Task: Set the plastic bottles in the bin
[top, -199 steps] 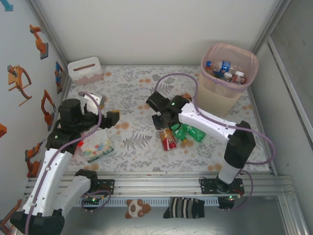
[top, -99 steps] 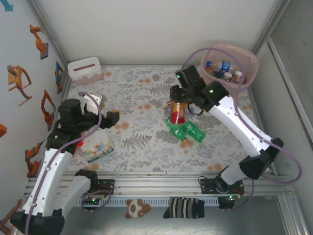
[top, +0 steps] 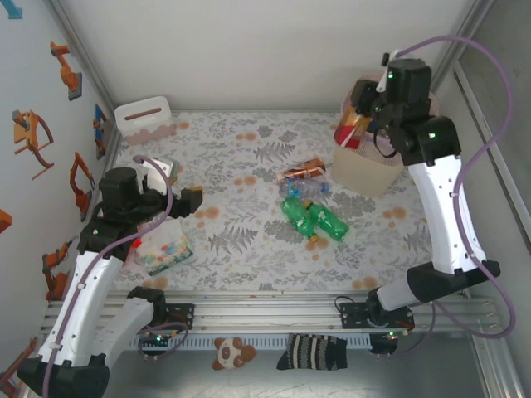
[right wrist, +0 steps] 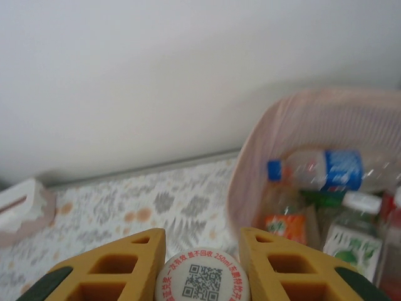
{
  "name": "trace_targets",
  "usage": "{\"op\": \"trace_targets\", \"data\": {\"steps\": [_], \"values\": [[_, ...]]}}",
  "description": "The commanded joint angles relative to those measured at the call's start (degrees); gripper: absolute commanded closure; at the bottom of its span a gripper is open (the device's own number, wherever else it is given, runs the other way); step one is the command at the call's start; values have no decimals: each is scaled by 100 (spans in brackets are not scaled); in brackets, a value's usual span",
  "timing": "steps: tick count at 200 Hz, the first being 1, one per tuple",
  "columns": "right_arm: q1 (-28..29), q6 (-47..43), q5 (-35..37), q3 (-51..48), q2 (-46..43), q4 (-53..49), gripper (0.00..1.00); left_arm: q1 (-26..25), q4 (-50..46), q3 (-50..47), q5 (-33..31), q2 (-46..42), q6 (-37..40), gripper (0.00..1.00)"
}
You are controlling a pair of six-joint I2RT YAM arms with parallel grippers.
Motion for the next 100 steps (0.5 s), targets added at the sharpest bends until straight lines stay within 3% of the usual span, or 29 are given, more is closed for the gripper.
{"op": "trace_targets", "data": {"steps": [1,32,51,100], "values": [[-312,-814,-44,603,310,163,77,27,46,-53,-31,-8,118,15],[-530,-2650,-380,812,531,430,71,28,54,-58,-40,0,119,15],[-571,-3881,-486,756,660,554,74,28,54,-60,-38,10,125,15],[-943,-5583,-1107,754,1047,325,77,29,45,-54,-57,37,111,15]]}}
